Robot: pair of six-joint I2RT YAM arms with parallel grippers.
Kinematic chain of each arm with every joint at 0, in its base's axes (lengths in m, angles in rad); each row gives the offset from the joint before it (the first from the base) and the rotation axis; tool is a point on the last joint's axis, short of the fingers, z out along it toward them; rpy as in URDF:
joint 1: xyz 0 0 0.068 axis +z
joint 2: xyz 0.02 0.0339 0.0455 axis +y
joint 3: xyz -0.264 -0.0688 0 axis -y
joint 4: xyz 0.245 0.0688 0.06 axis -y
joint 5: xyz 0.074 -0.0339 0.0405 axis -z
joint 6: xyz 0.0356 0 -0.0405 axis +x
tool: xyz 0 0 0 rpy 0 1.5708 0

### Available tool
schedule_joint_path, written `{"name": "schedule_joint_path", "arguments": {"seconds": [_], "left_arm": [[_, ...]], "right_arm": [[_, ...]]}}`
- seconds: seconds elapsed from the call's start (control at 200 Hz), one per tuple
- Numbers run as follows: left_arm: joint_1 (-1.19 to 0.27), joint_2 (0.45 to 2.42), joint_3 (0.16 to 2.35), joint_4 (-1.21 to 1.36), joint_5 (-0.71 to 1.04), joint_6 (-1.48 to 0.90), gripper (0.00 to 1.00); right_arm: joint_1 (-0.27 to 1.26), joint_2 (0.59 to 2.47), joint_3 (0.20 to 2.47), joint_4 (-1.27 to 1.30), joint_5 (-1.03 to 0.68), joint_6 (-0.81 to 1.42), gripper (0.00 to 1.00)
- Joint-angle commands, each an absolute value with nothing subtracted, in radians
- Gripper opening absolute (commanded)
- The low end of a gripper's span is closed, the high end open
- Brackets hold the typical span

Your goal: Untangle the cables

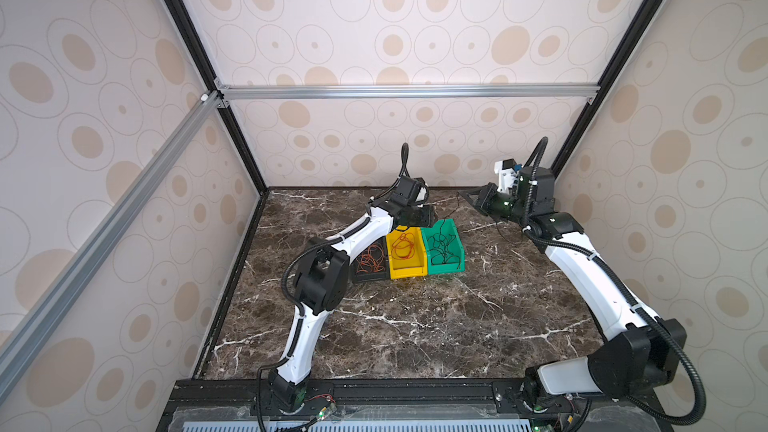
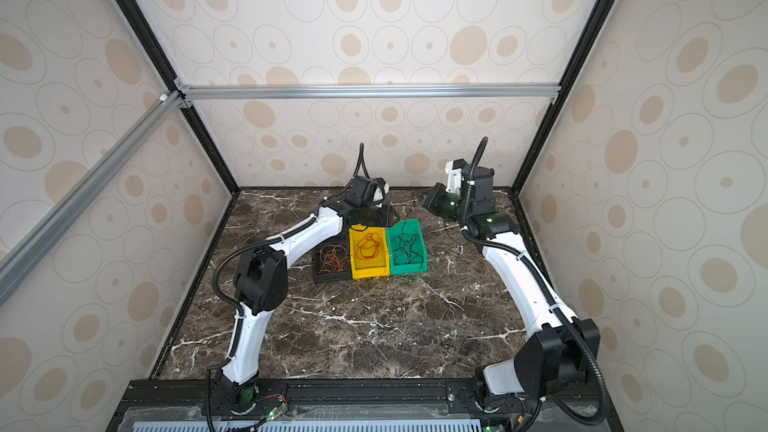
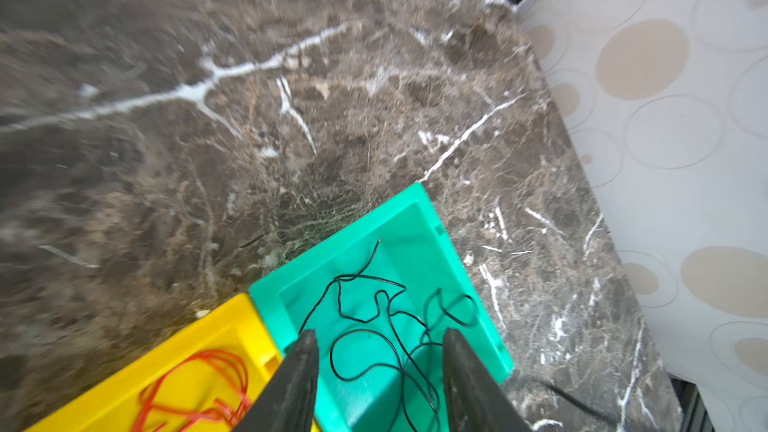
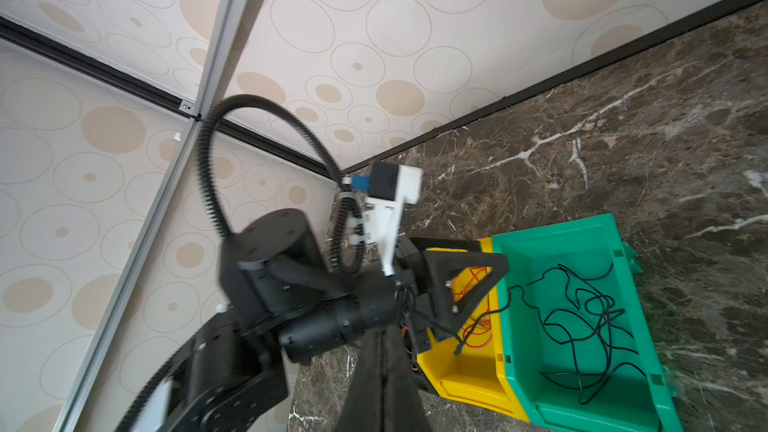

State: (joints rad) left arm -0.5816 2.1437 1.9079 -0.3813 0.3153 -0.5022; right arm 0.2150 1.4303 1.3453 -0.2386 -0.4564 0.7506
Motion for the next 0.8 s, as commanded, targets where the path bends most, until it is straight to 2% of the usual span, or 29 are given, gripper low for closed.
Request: {"name": "schedule_joint_path", "arguments": {"seconds": [0.0,0.17,0.525,0.76,0.795], "left_arm": [[-0.557,2.008,1.841,-0.366,0.277,-0.477,0.49],[-0.518,1.834,1.625,-0.296,0.253,-0.489,0.49],[-0.452,1.492,1.167,-0.2,0.178,-0.563,0.5],[-0.409,1.371,0.987,-0.177,0.171,-0.598,0.5],[-0.405,1.361,0.974,-0.18,0.17,-0.598,0.5]], "right_arm": [[0.218,1.477,1.321,-0.212,-0.437,0.743,0.0],[0.228,1.564,1.315,-0.23,-0.405,0.707,0.0],[0.325,1.726,1.344,-0.404,-0.209,0.589,0.0],[0.343,1.849,1.381,-0.431,-0.181,0.545,0.0],[0.343,1.849,1.383,-0.435,-0.174,0.534,0.04]]}}
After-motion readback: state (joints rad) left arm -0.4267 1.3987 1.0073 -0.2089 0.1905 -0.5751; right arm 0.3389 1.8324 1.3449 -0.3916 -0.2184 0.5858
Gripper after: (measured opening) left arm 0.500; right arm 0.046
